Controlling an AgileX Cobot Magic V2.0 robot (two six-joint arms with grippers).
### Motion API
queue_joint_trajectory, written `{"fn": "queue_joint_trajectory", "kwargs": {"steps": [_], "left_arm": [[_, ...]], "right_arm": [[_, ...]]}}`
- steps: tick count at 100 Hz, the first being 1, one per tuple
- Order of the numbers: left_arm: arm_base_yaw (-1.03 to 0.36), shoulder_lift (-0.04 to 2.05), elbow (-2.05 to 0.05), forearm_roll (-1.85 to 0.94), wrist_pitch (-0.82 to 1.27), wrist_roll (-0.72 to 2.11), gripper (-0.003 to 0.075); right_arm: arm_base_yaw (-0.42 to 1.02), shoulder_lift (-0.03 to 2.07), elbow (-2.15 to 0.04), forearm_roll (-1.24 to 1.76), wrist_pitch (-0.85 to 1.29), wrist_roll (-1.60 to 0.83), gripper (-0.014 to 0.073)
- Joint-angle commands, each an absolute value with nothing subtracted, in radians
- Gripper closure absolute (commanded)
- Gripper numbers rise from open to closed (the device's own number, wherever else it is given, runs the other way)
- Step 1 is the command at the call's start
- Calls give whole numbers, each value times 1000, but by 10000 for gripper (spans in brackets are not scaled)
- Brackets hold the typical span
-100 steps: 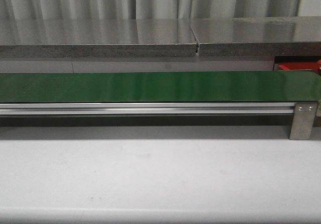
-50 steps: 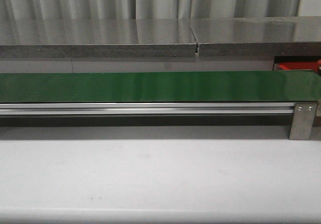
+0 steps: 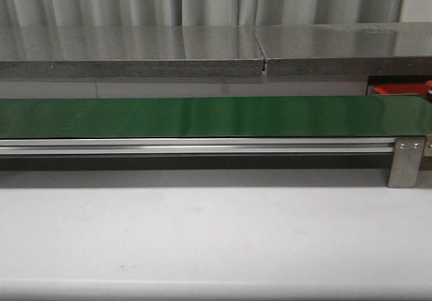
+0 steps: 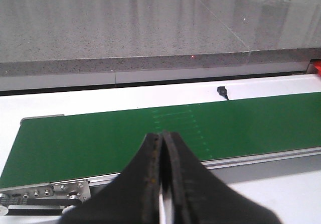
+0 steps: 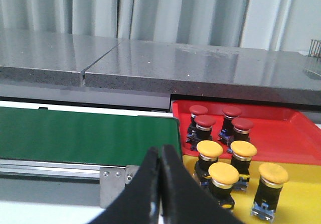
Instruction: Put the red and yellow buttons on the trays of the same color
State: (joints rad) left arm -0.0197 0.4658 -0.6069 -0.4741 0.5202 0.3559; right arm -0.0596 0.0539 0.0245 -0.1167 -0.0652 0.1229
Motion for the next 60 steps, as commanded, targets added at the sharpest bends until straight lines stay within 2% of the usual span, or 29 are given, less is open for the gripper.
{"fn": "queue_joint_trajectory", "kwargs": {"steps": [1,13,60], "left_arm": [[-27,471,-632,-501,453,353,741],[-27,471,-632,-501,453,353,741],[-27,474,-632,-501,450,353,741]], "right_arm": [[-61,33,4,-134,-95,127,668],[-63,-36,5,-134,-64,125,668],[-83,-30,5,14,-67,0,668]]}}
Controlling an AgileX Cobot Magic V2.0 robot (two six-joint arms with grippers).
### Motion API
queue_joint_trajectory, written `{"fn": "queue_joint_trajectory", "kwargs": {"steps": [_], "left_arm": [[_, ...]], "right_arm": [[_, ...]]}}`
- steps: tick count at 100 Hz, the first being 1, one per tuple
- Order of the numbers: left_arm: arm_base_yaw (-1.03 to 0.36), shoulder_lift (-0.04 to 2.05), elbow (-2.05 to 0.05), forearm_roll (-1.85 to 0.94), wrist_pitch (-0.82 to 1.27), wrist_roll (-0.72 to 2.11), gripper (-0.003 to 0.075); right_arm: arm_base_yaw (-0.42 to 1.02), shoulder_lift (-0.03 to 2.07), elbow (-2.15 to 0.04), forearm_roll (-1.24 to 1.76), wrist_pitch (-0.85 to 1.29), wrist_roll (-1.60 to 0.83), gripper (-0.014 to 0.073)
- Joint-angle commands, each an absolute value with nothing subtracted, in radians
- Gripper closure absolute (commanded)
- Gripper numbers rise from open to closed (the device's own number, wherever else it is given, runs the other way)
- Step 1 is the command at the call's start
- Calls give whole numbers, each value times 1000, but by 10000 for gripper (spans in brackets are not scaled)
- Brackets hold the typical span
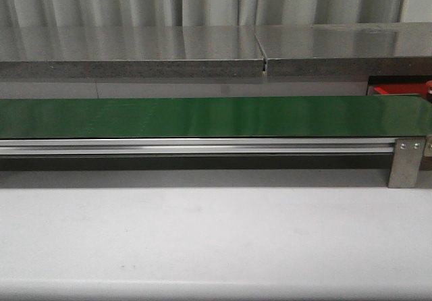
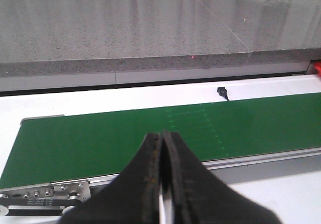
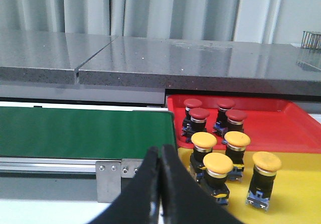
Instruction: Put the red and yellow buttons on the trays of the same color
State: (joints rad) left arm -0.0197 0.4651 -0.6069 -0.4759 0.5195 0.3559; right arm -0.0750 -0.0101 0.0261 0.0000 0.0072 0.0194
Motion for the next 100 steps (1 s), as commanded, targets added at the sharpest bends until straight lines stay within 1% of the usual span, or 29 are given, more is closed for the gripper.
{"fn": "queue_joint_trajectory", "kwargs": {"steps": [1,100], "left_arm": [[-27,474,-632,-501,450,353,741],[-27,463,-631,-498,450,353,741]], "right_arm": [[-83,-30,5,14,-67,0,668],[-83,-30,4,14,-64,0,668]]}}
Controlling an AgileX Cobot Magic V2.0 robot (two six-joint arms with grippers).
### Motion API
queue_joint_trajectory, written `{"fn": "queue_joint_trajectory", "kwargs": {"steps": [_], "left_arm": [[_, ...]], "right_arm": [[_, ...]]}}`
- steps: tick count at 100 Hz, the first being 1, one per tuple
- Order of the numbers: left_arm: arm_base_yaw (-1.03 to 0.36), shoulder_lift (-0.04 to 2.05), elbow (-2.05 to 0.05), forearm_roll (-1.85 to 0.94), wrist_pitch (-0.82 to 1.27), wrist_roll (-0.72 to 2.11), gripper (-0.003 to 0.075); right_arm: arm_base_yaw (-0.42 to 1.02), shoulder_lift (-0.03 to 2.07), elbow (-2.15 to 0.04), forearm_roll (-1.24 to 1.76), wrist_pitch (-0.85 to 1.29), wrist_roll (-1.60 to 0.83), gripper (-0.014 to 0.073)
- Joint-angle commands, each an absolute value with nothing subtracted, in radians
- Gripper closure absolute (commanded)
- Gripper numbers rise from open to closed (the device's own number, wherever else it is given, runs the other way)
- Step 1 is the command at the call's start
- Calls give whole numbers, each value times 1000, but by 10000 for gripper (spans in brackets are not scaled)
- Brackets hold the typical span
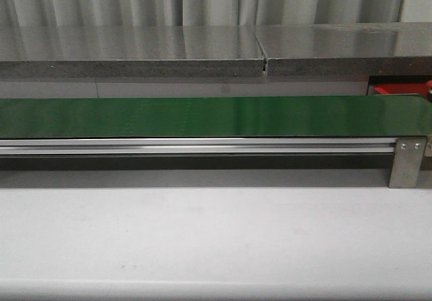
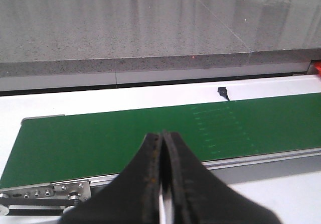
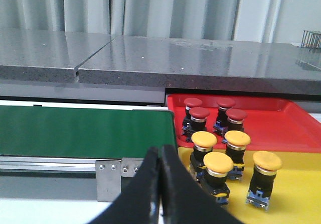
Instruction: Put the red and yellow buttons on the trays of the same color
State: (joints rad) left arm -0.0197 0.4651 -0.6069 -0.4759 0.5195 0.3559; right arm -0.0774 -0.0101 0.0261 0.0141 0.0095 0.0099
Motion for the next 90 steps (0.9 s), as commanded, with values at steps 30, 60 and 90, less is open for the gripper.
{"fn": "queue_joint_trajectory", "kwargs": {"steps": [30,60,90], "left_arm": [[-85,358,-499,-331,203,214,741],[-117,218,-231,-116,-59,55,741],[-92,100,-64,-57,-105,12,741]], "right_arm": [[-83,-30,4,14,-64,0,668],[-83,-30,4,14,-64,0,668],[-83,-30,4,14,-64,0,668]]}}
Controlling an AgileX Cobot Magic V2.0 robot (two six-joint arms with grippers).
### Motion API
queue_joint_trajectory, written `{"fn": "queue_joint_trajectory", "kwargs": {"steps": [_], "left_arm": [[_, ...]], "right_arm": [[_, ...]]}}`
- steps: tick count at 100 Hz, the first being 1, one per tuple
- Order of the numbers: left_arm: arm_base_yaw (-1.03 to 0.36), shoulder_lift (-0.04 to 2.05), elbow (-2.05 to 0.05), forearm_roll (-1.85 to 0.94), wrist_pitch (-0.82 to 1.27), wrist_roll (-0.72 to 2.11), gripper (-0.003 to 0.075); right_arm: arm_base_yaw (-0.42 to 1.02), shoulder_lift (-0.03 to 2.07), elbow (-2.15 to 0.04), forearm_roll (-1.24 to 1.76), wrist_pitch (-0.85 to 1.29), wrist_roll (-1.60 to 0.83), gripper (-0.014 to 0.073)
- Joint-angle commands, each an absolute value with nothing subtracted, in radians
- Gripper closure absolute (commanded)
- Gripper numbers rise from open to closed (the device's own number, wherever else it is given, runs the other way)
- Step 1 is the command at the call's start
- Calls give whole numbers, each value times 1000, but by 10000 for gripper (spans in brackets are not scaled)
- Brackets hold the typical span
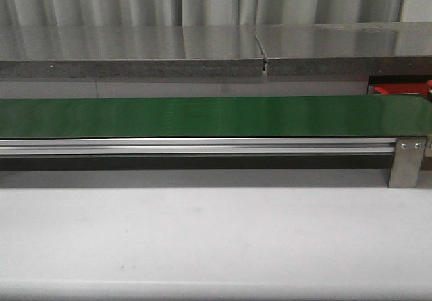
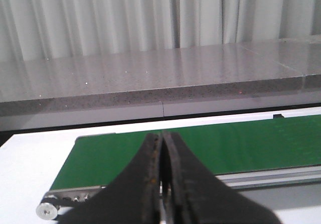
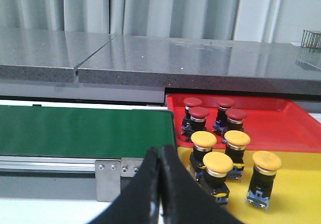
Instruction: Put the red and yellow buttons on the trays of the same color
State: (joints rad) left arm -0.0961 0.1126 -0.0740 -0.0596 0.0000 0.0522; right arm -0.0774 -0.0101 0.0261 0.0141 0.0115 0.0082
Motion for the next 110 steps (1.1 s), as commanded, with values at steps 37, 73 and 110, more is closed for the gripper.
{"fn": "queue_joint_trajectory", "kwargs": {"steps": [37,73,110], "left_arm": [[-23,-38,31,-57,-90,0,741],[-23,-38,31,-57,-73,0,741],[-23,-38,31,-52,-64,0,741]], "right_arm": [[-83,-29,4,14,-64,0,668],[-83,-29,4,14,-64,0,668],[-83,-29,4,14,-64,0,668]]}}
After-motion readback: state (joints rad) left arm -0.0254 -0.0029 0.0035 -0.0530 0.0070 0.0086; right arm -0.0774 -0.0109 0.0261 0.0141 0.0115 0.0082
